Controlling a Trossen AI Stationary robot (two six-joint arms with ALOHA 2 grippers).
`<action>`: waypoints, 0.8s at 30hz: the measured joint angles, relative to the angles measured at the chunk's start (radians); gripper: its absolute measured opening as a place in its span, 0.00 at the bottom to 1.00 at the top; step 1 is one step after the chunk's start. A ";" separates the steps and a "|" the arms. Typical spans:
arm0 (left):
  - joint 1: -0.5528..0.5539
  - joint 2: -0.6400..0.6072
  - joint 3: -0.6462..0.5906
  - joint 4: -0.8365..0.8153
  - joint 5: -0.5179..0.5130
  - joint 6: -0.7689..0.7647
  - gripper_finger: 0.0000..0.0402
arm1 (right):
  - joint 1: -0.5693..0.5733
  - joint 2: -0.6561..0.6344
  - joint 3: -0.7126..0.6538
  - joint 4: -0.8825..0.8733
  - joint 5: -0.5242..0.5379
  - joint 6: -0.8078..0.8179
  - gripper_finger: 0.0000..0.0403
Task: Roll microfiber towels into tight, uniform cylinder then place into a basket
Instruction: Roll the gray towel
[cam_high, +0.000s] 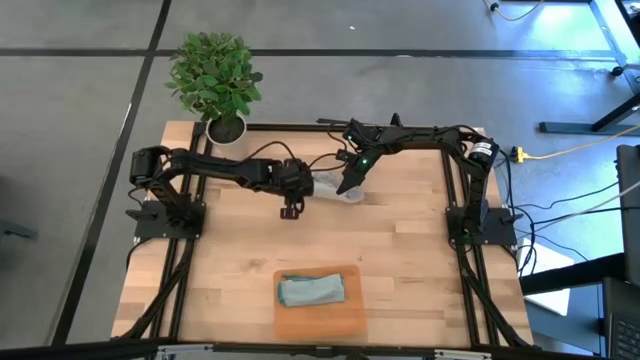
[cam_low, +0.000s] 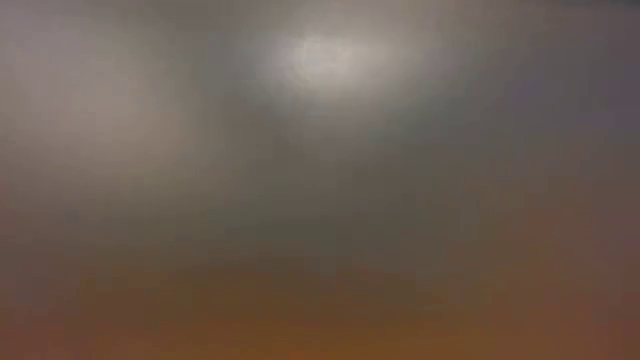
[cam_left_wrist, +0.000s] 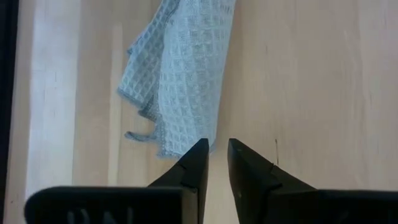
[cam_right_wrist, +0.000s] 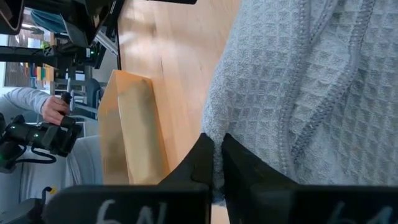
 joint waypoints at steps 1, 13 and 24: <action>0.000 0.000 0.000 0.002 -0.005 0.000 0.12 | 0.000 0.000 0.000 0.000 0.000 -0.001 0.04; 0.030 0.025 -0.001 0.068 0.026 -0.080 0.24 | 0.000 0.000 0.000 0.002 0.000 -0.003 0.04; 0.080 0.073 -0.001 0.115 0.063 -0.078 0.24 | 0.017 0.000 0.000 0.010 0.011 -0.003 0.04</action>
